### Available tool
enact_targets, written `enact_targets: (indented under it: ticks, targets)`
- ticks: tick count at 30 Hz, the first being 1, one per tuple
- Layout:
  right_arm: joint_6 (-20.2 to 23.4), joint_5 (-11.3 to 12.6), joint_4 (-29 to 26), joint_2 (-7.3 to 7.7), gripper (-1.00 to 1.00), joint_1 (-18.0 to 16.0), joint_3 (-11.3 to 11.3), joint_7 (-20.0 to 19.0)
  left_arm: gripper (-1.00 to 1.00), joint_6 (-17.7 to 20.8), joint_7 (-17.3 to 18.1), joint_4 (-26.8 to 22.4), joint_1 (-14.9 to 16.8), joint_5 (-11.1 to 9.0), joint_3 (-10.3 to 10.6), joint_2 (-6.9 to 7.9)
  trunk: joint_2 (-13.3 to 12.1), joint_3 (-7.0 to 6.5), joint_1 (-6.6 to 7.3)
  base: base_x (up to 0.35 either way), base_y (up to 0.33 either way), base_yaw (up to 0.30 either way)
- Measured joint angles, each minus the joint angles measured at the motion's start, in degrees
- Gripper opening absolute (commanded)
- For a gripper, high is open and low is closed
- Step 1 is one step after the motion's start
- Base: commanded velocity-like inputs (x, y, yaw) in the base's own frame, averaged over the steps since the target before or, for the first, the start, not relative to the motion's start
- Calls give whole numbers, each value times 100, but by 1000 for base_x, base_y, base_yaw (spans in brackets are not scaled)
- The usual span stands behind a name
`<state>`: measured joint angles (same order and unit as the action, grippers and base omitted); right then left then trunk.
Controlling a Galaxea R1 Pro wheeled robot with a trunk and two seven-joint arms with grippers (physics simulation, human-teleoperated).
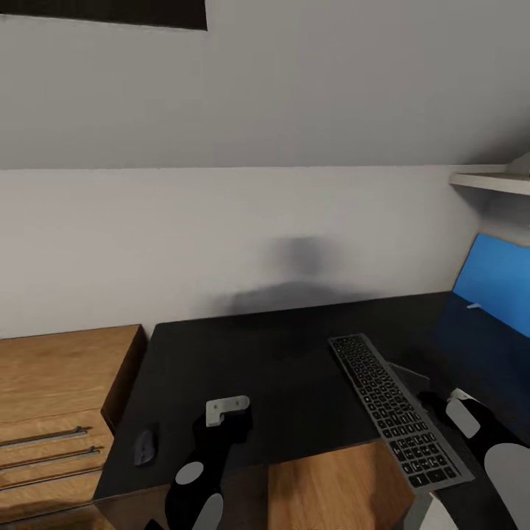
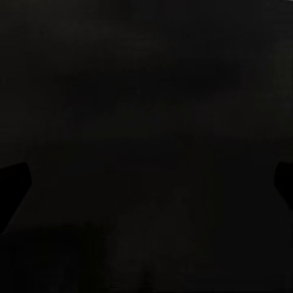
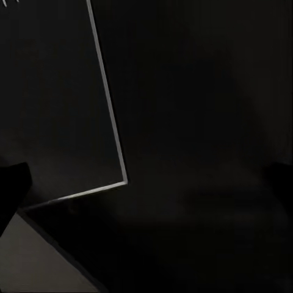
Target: In the bedroom, organize the workspace by keeping the computer under the desk, ensuring the monitor is on the desk, placing the keyboard on the desk next to the monitor, placing the mouse on the desk next to the keyboard, moving the folder from the swivel chair onto the desk next to the mouse, stacking the notebook on top of the folder with the pen on top of the notebook, and positioning the swivel chair next to the desk.
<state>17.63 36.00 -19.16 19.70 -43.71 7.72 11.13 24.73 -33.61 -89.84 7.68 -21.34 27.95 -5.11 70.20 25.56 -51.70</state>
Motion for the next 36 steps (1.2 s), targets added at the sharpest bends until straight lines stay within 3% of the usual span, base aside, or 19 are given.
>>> enact_targets:
  ticks: [8,17,36]
  targets:
    - [-15,-1,2,-4,100,0,-8,-6,100,6,0,1,0,-1,3,0,0,0,0,-136,103,0]
    - [-21,11,5,-9,100,0,-8,-7,100,-1,-8,9,0,-8,326,9,1,0,-1,-154,74,0]
    - [-20,-39,-6,-23,100,0,-29,-58,100,-6,-16,8,-1,-2,342,9,1,0,0,-111,73,0]
